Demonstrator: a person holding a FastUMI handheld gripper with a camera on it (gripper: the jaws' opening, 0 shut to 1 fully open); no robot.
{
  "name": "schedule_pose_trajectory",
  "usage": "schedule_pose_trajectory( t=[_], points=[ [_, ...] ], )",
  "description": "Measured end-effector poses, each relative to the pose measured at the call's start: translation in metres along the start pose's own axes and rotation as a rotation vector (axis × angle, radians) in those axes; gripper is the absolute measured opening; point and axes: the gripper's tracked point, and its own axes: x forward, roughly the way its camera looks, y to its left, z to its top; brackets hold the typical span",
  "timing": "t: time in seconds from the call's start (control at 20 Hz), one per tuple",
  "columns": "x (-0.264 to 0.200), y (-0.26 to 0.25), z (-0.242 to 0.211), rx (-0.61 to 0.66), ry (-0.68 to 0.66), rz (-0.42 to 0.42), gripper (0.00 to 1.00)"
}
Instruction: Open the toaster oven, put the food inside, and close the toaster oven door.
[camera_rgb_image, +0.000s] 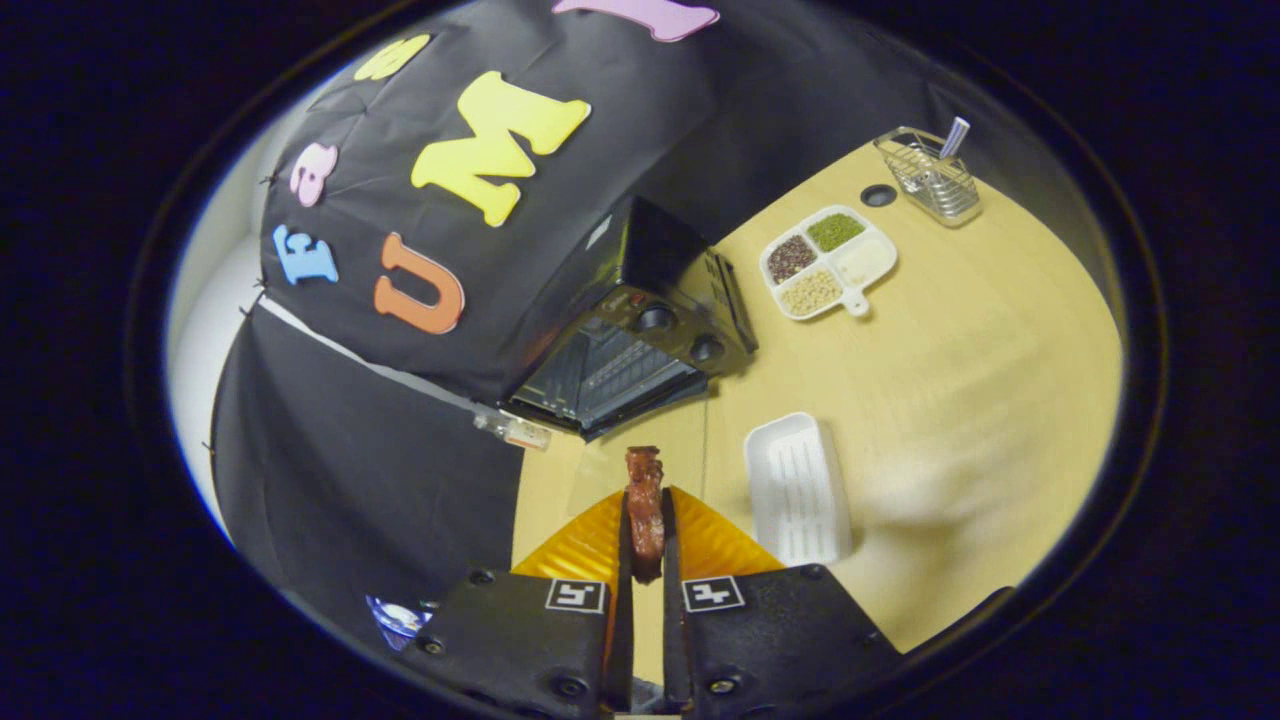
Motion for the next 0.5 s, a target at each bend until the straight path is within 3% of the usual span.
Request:
schedule_pose_trajectory(
  t=[0.4,0.5],
  points=[
    [0.101,0.074,-0.014,0.201,-0.201,0.103,0.13],
    [0.124,0.078,-0.01,0.269,-0.269,0.091,0.13]
  ],
)
